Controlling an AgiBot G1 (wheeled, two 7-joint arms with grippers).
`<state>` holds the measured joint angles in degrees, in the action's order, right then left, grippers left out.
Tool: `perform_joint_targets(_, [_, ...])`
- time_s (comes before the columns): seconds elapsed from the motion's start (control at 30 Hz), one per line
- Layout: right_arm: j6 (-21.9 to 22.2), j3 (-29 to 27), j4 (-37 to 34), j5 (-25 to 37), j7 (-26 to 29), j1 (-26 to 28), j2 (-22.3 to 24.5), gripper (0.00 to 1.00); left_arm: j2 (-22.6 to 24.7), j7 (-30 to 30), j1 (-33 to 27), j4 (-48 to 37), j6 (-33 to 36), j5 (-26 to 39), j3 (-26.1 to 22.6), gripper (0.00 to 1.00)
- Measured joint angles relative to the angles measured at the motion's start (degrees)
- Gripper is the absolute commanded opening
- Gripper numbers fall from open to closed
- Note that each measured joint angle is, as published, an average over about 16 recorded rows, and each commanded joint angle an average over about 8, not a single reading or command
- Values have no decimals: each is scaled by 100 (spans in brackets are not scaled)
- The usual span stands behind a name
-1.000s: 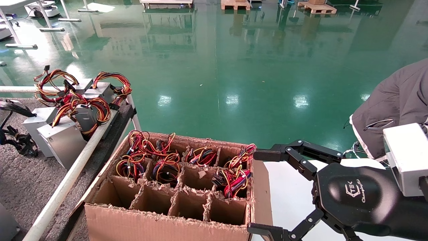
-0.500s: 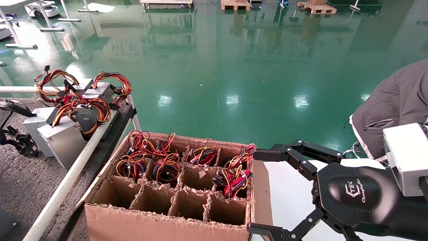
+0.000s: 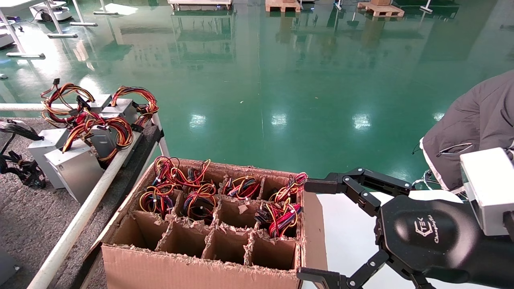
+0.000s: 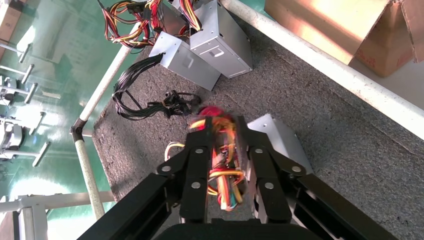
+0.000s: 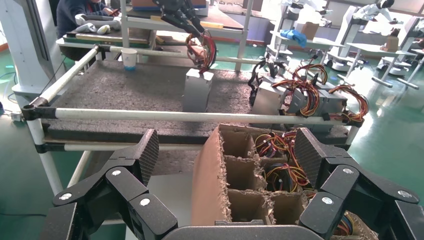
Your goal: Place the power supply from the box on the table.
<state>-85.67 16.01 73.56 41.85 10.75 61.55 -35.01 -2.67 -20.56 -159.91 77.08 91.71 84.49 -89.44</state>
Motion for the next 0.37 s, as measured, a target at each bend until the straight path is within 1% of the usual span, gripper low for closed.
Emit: perform_joint_targets(0.37, [1,0,-1,0,0,-1,0,100,-5,2,4,0,-2,-7,-3,100])
